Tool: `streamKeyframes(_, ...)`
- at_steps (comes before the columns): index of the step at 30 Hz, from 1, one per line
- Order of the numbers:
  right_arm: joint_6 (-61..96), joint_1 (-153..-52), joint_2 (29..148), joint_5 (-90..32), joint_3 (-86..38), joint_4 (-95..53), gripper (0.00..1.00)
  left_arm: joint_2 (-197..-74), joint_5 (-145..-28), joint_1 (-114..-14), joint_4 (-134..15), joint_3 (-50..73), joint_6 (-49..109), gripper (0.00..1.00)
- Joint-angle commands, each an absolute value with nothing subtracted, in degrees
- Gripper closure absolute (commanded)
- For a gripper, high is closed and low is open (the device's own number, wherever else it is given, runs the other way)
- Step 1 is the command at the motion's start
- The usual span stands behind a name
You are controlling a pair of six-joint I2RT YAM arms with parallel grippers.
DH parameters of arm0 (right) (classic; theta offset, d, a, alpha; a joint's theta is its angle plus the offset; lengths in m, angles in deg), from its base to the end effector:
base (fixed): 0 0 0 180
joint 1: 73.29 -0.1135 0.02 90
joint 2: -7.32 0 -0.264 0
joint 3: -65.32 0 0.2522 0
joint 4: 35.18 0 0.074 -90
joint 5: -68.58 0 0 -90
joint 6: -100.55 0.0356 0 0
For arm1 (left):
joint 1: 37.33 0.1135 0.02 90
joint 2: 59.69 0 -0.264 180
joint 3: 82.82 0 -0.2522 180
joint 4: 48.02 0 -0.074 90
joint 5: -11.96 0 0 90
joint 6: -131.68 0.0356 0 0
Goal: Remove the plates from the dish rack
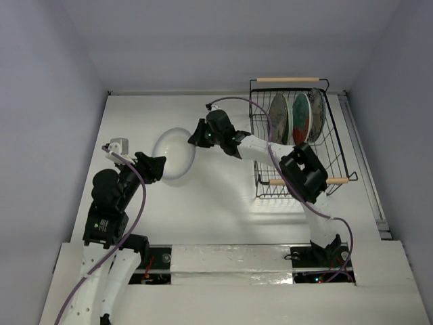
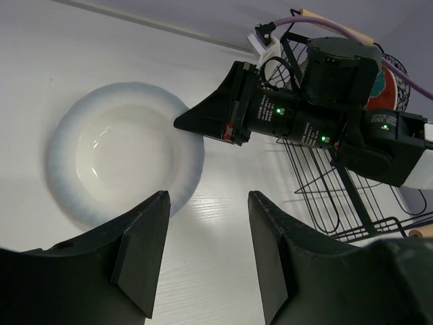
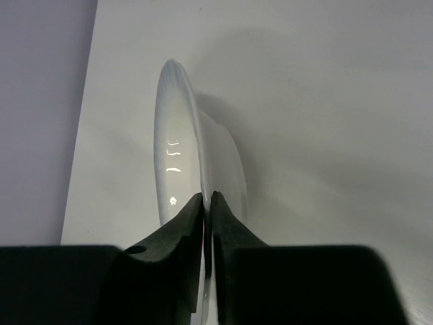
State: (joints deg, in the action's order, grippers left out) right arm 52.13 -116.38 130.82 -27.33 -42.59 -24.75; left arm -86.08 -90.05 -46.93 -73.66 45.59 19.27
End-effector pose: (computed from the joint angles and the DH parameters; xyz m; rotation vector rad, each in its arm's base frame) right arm 0.3677 0.3490 0.2179 -0.0991 2.1807 1.0011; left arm 0.1176 -0.0274 0.3374 -0.0125 1.6105 -0.6003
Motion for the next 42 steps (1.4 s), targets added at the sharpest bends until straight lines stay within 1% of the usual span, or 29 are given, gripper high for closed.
streamKeyframes(1,53.4,-116.6,131.8,-25.5,-40.1,-32.0,0.81,-85.8,-90.9,-46.6,-71.5,45.5,19.0,0.54)
streamKeyframes(3,53.3,-117.2,131.0,-26.9,-37.1,-34.2,0.73,-85.6,-90.9,-46.6,-71.5,45.5,18.9,0.54)
streamKeyframes(4,53.2,-117.2,130.8,-26.4,-36.7,-34.2,0.67,-85.4,-90.9,-46.6,-71.5,45.7,18.9,0.53)
streamKeyframes(7,51.7,-117.2,130.2,-25.0,-36.2,-32.3,0.59,-85.2,-90.9,-46.6,-71.5,45.7,18.8,0.53)
streamKeyframes(12,49.8,-117.2,128.2,-23.3,-35.4,-30.4,0.51,-85.0,-91.1,-46.6,-71.5,45.8,18.8,0.53)
streamKeyframes(13,49.3,-117.8,127.6,-23.3,-35.4,-29.9,0.44,-85.0,-91.1,-46.6,-71.5,45.8,18.8,0.53)
streamKeyframes(15,47.5,-117.8,126.7,-22.1,-35.6,-29.1,0.34,-85.0,-91.3,-46.6,-71.5,45.8,18.9,0.53)
streamKeyframes(16,46.8,-118.3,125.6,-21.8,-35.9,-27.6,0.27,-85.0,-91.5,-46.6,-71.5,45.8,18.9,0.53)
streamKeyframes(17,45.5,-118.3,124.9,-20.5,-36.4,-27.0,0.23,-84.9,-91.5,-46.6,-71.3,45.8,18.9,0.53)
streamKeyframes(19,44.2,-118.3,123.5,-19.6,-37.0,-25.4,0.18,-84.8,-91.6,-46.6,-71.4,45.9,18.9,0.53)
streamKeyframes(21,42.5,-118.3,121.1,-18.5,-37.8,-24.4,0.17,-84.8,-91.6,-46.6,-71.3,45.9,18.8,0.53)
streamKeyframes(22,41.8,-118.3,120.2,-17.8,-38.0,-23.1,0.18,-84.8,-91.6,-46.6,-71.3,45.9,18.8,0.53)
streamKeyframes(24,40.0,-118.3,116.2,-14.4,-38.2,-21.8,0.26,-85.2,-91.6,-46.6,-71.4,45.8,18.8,0.53)
streamKeyframes(25,39.4,-118.3,114.7,-12.9,-37.7,-21.5,0.46,-85.2,-91.7,-46.6,-71.4,45.9,18.8,0.53)
streamKeyframes(26,38.6,-118.3,113.0,-9.7,-37.4,-20.3,0.63,-85.2,-91.7,-46.6,-71.4,45.8,18.8,0.53)
streamKeyframes(27,36.5,-118.3,109.5,-7.6,-37.1,-19.1,0.77,-85.4,-91.7,-46.6,-71.3,45.9,18.8,0.53)
streamKeyframes(28,35.5,-118.3,107.7,-5.4,-36.5,-17.4,0.97,-85.3,-91.8,-46.6,-71.2,45.9,18.8,0.53)
streamKeyframes(29,34.2,-118.3,105.9,-1.2,-36.0,-16.6,1.0,-85.3,-92.0,-46.6,-71.2,45.9,18.8,0.53)
streamKeyframes(32,30.3,-116.5,99.0,6.5,-34.1,-13.2,1.0,-85.3,-92.0,-46.6,-71.2,45.9,18.8,0.53)
streamKeyframes(37,27.6,-110.1,92.5,8.9,-32.4,-5.3,1.0,-85.2,-92.3,-46.6,-71.1,46.0,18.8,0.53)
streamKeyframes(41,27.5,-106.5,89.0,11.7,-28.4,-2.8,1.0,-85.4,-92.4,-46.6,-71.0,46.0,18.8,0.53)
streamKeyframes(42,27.9,-104.3,88.8,11.5,-27.5,-2.6,1.0,-85.6,-92.4,-46.6,-71.0,46.0,18.8,0.53)
